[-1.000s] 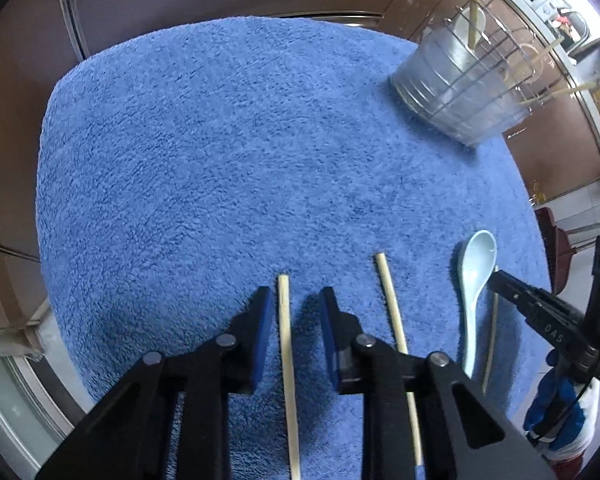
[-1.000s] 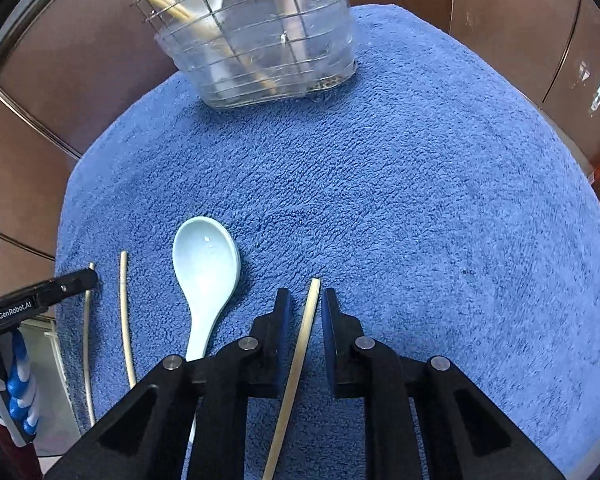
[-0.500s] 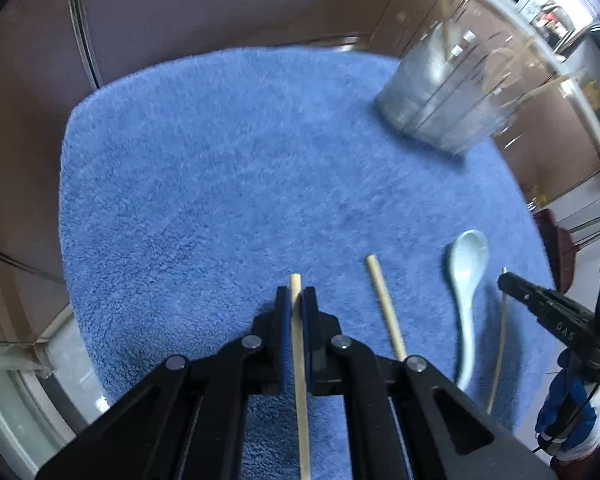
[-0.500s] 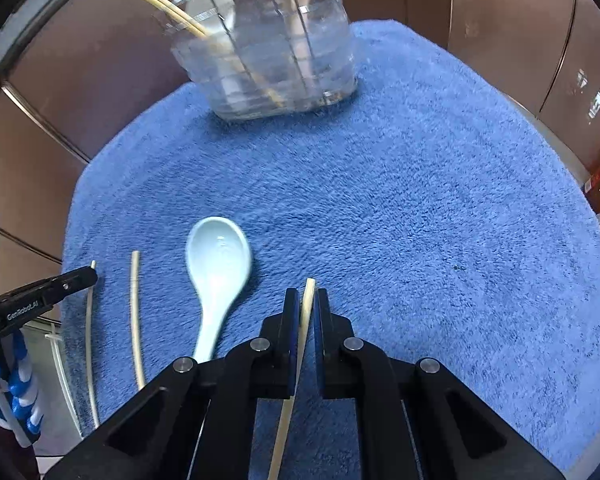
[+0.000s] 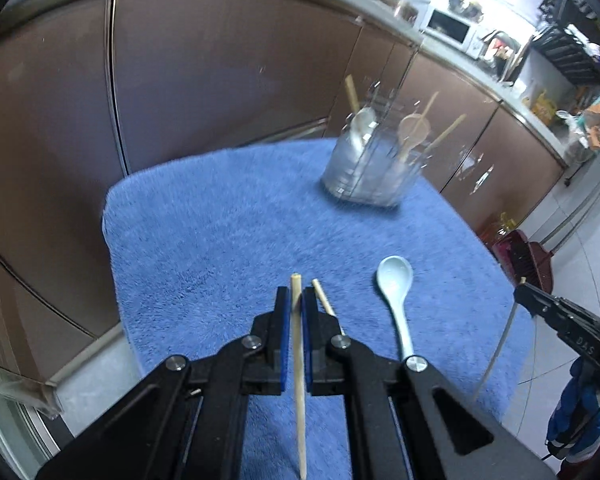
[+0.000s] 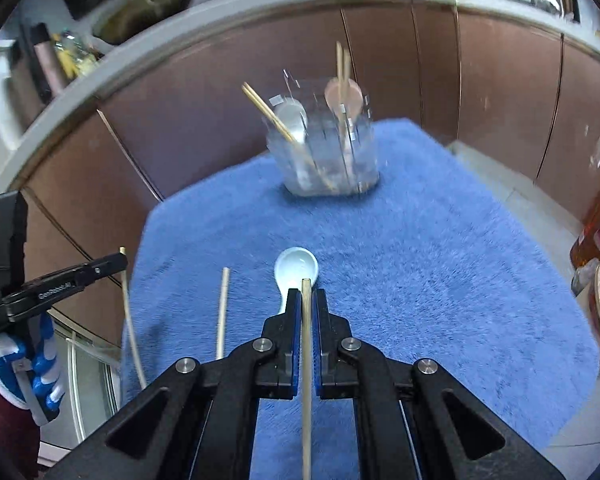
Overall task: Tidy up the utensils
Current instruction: 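Lift both chopsticks and insert them into the clear holder, then raise both tools and move back over the pale blue spoon and chopstick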
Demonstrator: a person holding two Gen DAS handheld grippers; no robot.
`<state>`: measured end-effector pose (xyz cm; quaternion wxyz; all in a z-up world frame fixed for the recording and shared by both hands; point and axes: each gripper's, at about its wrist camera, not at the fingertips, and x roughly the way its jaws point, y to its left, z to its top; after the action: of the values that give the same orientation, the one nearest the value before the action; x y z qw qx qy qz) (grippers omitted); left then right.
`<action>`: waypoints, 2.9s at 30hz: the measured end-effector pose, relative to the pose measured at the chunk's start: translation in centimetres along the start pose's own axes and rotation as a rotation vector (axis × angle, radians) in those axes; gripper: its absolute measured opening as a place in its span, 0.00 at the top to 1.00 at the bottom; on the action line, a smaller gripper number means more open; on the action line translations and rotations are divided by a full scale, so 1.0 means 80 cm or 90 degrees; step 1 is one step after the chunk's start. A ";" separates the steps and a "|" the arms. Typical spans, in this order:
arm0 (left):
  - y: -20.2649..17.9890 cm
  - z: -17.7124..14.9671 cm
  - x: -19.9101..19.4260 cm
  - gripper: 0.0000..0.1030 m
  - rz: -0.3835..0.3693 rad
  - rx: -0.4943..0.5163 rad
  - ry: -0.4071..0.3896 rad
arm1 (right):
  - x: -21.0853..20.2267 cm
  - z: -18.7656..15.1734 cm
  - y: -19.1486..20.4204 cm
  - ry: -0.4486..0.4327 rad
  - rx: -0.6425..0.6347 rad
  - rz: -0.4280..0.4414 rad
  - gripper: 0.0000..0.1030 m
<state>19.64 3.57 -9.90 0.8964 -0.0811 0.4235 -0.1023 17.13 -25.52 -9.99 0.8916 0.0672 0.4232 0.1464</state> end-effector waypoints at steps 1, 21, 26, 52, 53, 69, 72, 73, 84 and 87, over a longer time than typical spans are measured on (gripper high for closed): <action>-0.002 -0.001 -0.009 0.95 -0.001 0.004 -0.009 | -0.012 -0.001 0.006 -0.013 -0.005 0.000 0.95; -0.039 0.037 -0.128 0.95 -0.029 0.035 -0.162 | -0.144 0.026 0.084 -0.177 -0.082 0.036 0.95; -0.054 0.098 -0.129 0.95 -0.060 0.023 -0.231 | -0.154 0.081 0.088 -0.241 -0.094 0.031 0.95; -0.132 0.261 0.114 0.95 0.008 -0.003 -0.413 | 0.051 0.261 0.008 -0.355 -0.082 -0.035 0.95; -0.131 0.258 0.123 0.95 0.007 -0.009 -0.406 | 0.059 0.260 0.004 -0.348 -0.076 -0.034 0.95; -0.124 0.226 0.020 0.56 0.022 0.017 -0.420 | -0.013 0.223 -0.014 -0.373 -0.021 -0.048 0.64; -0.125 0.211 -0.026 0.46 0.042 0.031 -0.444 | -0.053 0.208 -0.008 -0.396 -0.022 -0.058 0.53; -0.125 0.206 -0.040 0.43 0.047 0.035 -0.449 | -0.068 0.201 -0.005 -0.403 -0.025 -0.062 0.53; -0.130 0.133 -0.179 0.32 0.079 0.066 -0.524 | -0.192 0.123 0.023 -0.461 -0.026 -0.091 0.23; -0.129 0.112 -0.208 0.32 0.074 0.065 -0.511 | -0.219 0.105 0.031 -0.470 -0.026 -0.106 0.19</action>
<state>15.10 -1.71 10.51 0.9977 -0.0462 0.0387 -0.0327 12.60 -28.72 8.78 0.9941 0.0627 0.0743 0.0475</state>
